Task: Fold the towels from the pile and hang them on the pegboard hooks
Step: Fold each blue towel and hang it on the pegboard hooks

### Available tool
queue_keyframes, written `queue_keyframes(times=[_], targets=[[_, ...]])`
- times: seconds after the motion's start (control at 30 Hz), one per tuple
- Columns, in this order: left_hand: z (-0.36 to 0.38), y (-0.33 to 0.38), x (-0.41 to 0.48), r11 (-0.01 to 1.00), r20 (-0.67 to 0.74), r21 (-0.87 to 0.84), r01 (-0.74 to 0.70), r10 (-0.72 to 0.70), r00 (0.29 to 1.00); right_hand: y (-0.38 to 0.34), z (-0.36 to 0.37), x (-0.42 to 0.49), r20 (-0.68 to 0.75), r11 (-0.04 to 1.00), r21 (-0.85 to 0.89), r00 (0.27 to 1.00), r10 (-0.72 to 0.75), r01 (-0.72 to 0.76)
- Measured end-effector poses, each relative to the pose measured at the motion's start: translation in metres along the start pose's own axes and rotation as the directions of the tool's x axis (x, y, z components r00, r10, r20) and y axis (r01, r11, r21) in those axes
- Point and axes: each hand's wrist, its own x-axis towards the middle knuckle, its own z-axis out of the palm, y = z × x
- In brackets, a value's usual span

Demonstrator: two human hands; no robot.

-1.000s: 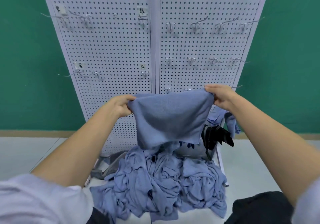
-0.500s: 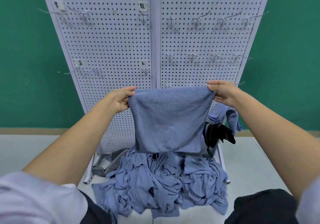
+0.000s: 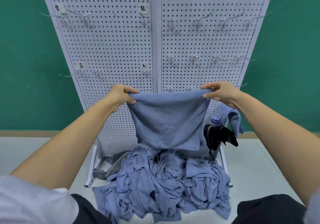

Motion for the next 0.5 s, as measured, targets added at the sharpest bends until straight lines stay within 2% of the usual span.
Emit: queue_keyframes(times=[0.07,0.13,0.2,0.27,0.33,0.37,0.43,0.5], targets=[[0.0,-0.002,0.001,0.982,-0.001,0.174,-0.075,0.077,0.997,0.002,0.001,0.001,-0.027,0.965,-0.253,0.997,-0.077,0.067],[-0.001,-0.006,0.003,0.944,0.0,0.304,-0.127,0.133,0.991,0.007,0.0,0.005,-0.054,0.88,-0.464,0.988,-0.148,0.106],[-0.002,-0.01,0.007,0.937,-0.009,0.32,-0.142,0.153,0.988,0.012,-0.002,0.007,-0.081,0.82,-0.561,0.979,-0.19,0.113],[-0.004,-0.015,0.009,0.952,-0.016,0.278,-0.128,0.138,0.99,0.013,-0.002,0.006,-0.109,0.813,-0.571,0.971,-0.213,0.114],[-0.008,-0.019,0.01,0.986,-0.014,0.151,-0.066,0.069,0.998,0.013,-0.004,0.002,-0.152,0.839,-0.537,0.968,-0.201,0.09],[-0.011,-0.021,0.009,0.999,0.001,0.045,-0.02,0.02,1.0,0.014,-0.006,0.001,-0.177,0.882,-0.467,0.97,-0.165,0.065],[-0.015,-0.025,0.006,0.979,0.079,-0.19,0.072,-0.058,0.995,0.02,-0.011,-0.001,-0.176,0.971,-0.236,0.982,-0.072,0.028],[-0.018,-0.029,0.003,0.903,0.179,-0.398,0.159,-0.093,0.979,0.027,-0.014,-0.004,-0.101,1.0,0.021,0.995,0.002,0.0]])
